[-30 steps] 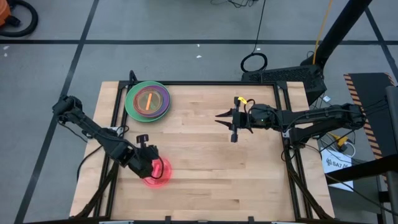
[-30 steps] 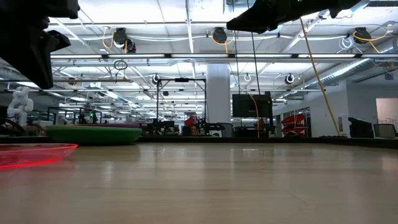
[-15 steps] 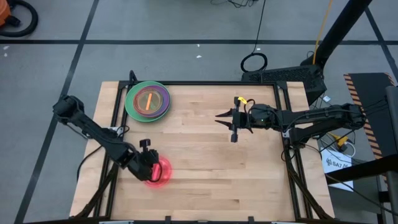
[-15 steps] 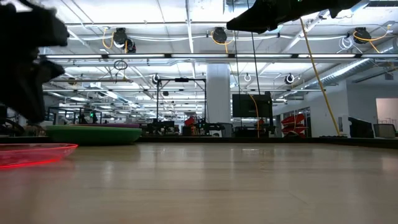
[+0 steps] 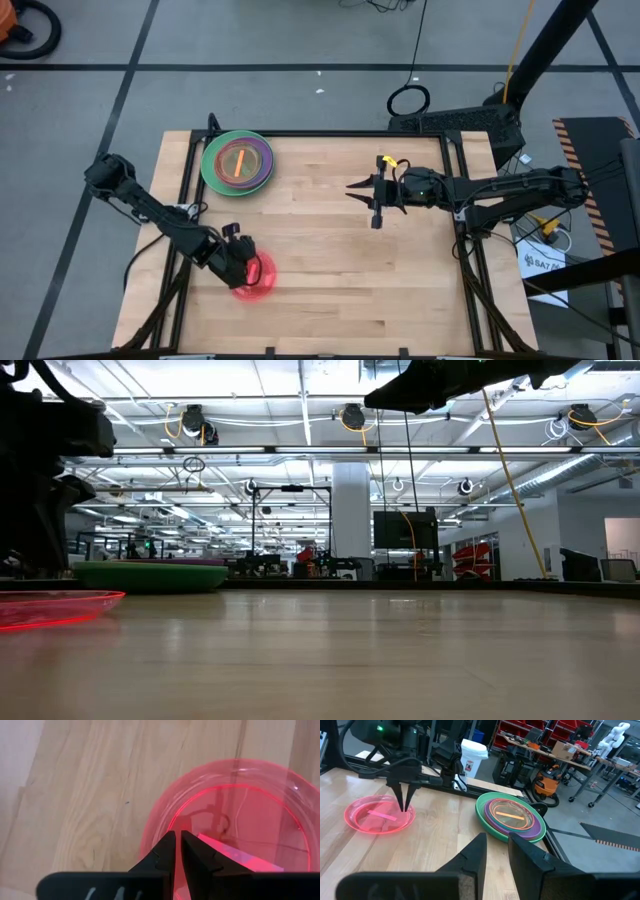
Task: Stack plastic plates
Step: Stack the transparent pink plate on top of the transparent orange plate
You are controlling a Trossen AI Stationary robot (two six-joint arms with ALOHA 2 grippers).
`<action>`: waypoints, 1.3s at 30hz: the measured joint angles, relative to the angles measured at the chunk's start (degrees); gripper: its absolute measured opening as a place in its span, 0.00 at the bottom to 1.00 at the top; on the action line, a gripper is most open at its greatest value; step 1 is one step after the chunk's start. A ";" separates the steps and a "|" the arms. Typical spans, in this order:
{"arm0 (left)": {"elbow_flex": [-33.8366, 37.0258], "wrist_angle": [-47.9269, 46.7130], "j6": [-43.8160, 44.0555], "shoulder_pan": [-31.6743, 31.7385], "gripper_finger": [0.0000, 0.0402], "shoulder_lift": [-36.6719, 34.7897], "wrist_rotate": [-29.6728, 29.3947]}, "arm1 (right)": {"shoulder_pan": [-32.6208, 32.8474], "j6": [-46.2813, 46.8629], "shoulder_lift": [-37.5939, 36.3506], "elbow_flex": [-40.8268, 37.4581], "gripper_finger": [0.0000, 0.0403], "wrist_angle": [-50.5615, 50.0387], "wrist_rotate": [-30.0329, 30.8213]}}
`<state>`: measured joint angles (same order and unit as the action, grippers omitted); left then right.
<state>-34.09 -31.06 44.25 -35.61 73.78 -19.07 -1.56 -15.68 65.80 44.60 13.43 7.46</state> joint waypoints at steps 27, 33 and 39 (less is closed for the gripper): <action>3.66 0.49 -0.09 2.38 0.47 0.00 -1.49 | -1.38 0.63 0.00 0.00 0.18 -0.04 0.22; 7.88 7.92 -0.21 2.38 0.47 -0.79 -1.43 | -1.38 0.63 0.00 0.00 0.18 -0.07 0.22; 9.88 11.77 -0.19 2.38 0.47 -1.02 -0.68 | -1.38 0.66 0.02 0.00 0.18 -0.02 0.22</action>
<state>-24.21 -19.29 44.06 -33.23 72.76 -19.75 -2.94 -15.03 65.82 44.60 13.41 7.68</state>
